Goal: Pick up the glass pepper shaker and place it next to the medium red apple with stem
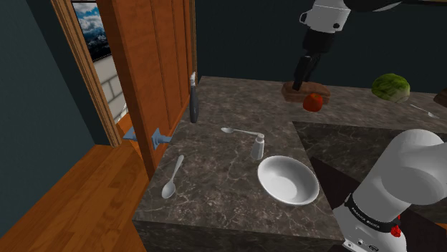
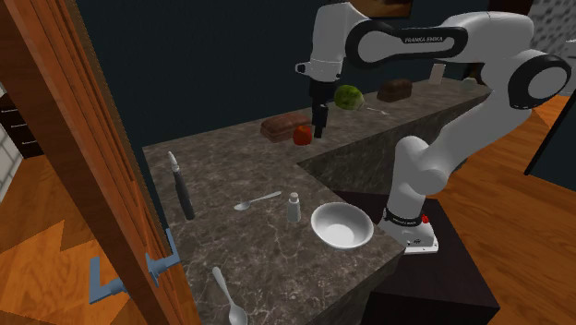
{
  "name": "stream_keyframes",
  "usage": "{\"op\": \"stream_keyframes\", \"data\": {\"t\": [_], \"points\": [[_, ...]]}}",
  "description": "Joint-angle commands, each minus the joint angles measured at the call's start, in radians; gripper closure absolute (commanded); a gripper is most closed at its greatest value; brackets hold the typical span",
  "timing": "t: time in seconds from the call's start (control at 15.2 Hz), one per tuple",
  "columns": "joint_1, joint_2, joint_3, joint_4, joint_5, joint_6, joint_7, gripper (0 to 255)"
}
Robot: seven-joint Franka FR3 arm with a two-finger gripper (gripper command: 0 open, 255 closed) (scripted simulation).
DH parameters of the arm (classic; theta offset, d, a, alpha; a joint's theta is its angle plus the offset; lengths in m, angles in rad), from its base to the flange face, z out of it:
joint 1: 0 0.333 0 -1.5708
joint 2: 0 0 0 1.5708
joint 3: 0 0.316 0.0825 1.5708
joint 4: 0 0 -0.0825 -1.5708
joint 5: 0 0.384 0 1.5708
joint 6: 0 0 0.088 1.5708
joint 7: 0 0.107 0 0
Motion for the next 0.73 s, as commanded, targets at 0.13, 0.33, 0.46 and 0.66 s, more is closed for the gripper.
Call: {"op": "stream_keyframes", "data": {"t": [0.13,0.33,0.46,0.66], "points": [[0.013,0.013,0.003,-0.055,0.010,0.068,-0.011,0],[0.032,0.044,0.009,-0.128,0.026,0.172,-0.029,0],[0.046,0.072,0.013,-0.172,0.038,0.243,-0.041,0],[0.069,0.127,0.020,-0.228,0.056,0.354,-0.061,0]]}}
